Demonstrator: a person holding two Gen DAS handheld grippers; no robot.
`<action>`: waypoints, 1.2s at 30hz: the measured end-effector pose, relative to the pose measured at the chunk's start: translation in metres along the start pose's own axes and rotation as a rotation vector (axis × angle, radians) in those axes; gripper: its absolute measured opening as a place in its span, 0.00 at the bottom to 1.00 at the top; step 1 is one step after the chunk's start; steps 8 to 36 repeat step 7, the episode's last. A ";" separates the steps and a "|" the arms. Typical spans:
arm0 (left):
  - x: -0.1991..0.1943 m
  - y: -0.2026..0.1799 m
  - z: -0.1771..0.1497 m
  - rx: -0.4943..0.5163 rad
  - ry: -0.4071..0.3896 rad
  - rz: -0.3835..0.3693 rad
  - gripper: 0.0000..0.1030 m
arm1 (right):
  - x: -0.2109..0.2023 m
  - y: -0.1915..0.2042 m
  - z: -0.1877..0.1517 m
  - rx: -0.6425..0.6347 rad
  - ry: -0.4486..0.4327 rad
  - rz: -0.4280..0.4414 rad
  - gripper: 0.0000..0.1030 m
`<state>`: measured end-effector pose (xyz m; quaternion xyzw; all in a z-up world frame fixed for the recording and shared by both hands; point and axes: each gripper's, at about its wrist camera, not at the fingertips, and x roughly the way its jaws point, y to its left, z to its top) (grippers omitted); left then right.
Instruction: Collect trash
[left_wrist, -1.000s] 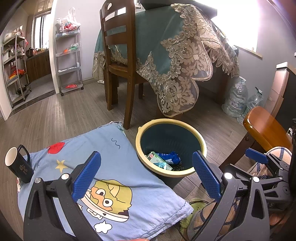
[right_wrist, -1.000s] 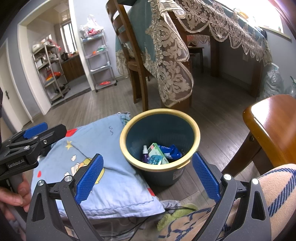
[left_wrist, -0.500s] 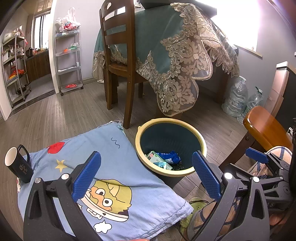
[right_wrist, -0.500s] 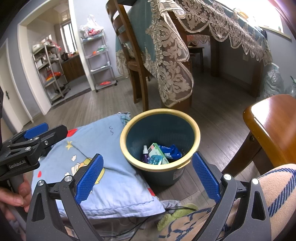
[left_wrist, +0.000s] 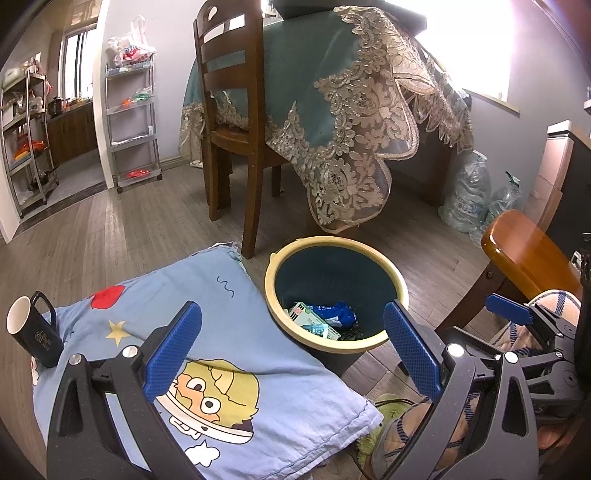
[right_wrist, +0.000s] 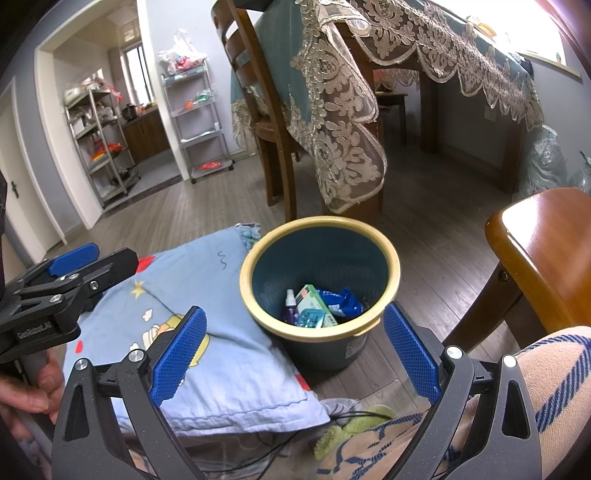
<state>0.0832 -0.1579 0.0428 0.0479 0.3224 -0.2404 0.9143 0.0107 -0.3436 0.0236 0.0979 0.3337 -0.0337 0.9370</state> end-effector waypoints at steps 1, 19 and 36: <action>0.000 0.000 0.000 -0.001 0.001 0.001 0.94 | 0.000 0.000 0.000 0.000 0.000 0.000 0.93; 0.001 0.001 0.000 -0.006 0.008 0.006 0.94 | 0.000 0.000 0.000 0.000 0.000 0.000 0.93; 0.001 0.001 0.000 -0.006 0.008 0.006 0.94 | 0.000 0.000 0.000 0.000 0.000 0.000 0.93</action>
